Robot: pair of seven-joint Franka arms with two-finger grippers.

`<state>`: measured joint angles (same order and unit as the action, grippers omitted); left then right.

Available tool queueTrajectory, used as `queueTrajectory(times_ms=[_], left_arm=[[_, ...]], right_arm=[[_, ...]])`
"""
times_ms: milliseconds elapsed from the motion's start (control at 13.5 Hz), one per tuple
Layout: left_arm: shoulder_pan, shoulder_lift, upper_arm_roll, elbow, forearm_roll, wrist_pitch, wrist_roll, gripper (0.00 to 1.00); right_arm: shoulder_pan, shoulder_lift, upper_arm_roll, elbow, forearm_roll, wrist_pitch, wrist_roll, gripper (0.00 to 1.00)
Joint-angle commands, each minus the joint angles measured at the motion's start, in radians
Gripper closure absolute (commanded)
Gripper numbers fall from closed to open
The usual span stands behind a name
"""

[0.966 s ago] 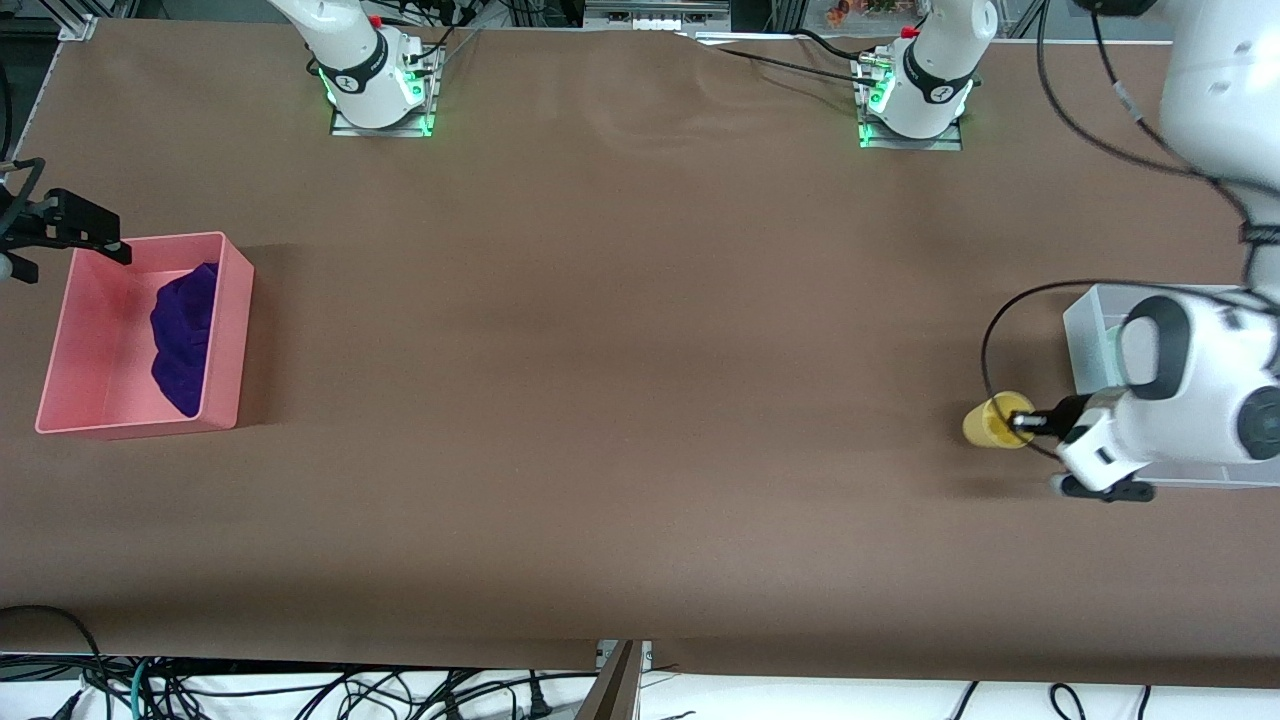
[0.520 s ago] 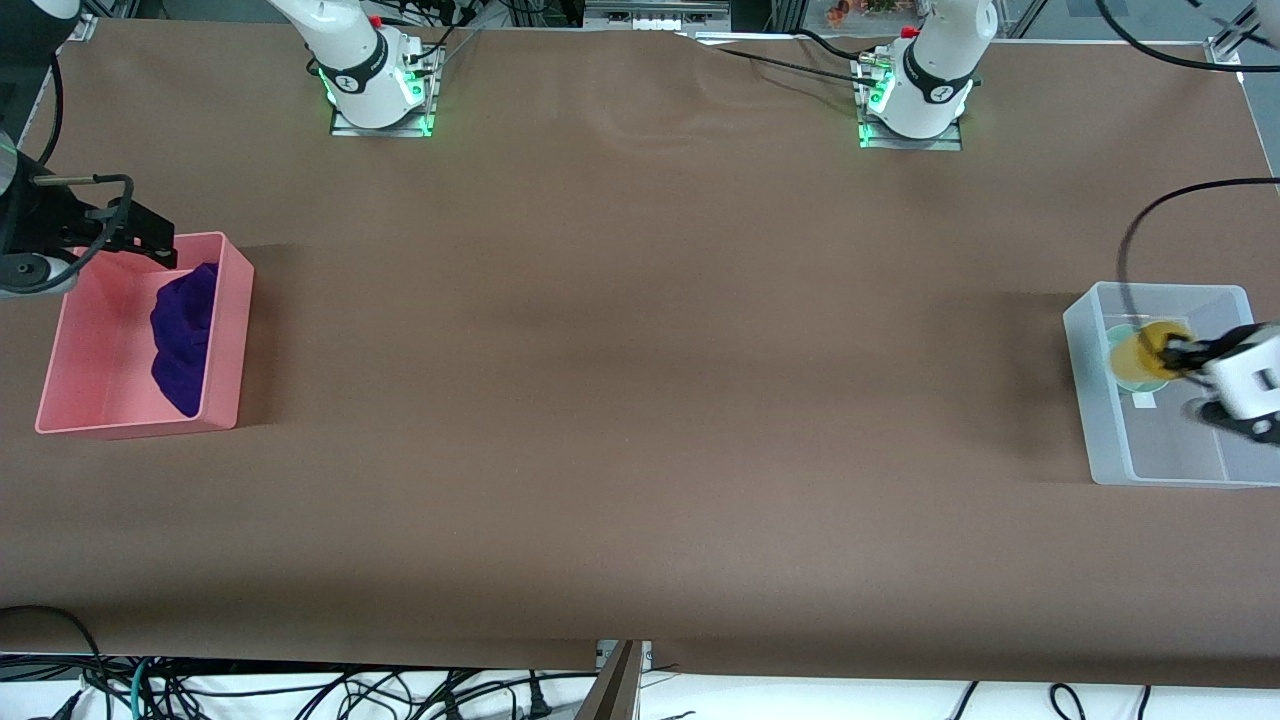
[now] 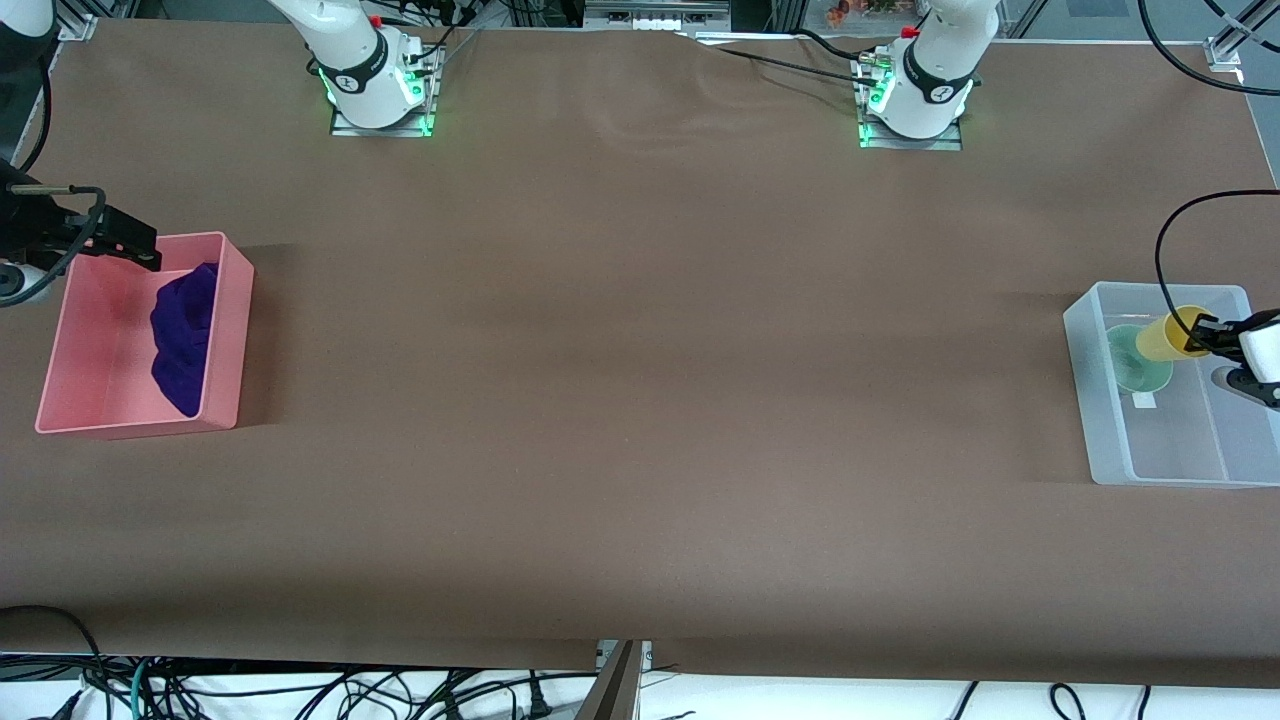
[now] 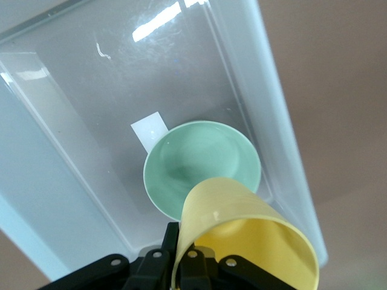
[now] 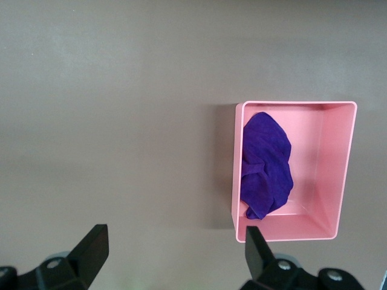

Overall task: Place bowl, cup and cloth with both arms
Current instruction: 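Carry the yellow cup into the clear bin and release it onto the bowl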

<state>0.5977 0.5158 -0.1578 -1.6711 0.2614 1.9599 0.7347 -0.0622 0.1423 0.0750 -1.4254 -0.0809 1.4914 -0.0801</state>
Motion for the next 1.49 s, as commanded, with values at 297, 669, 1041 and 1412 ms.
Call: queueTrajectory(times_ms=[297,669,1041,1412], left_arm=[[0.054,0.046,-0.017,-0.059,-0.042,0.120,0.080,0.67],[0.047,0.011,-0.045,-0.042,-0.060,0.052,0.080,0.00],[0.045,-0.158,-0.198,-0.027,-0.059,-0.134,-0.078,0.00],[0.043,-0.191,-0.466,0.131,-0.045,-0.393,-0.469,0.00]], right_arm=[[-0.004,-0.003,0.006,0.006,0.018,-0.013,0.003,0.00],[-0.005,-0.003,0.005,0.006,0.018,-0.011,0.003,0.00],[-0.005,-0.003,0.005,0.006,0.018,-0.008,0.005,0.00],[-0.005,-0.003,0.005,0.006,0.018,-0.007,0.003,0.00]])
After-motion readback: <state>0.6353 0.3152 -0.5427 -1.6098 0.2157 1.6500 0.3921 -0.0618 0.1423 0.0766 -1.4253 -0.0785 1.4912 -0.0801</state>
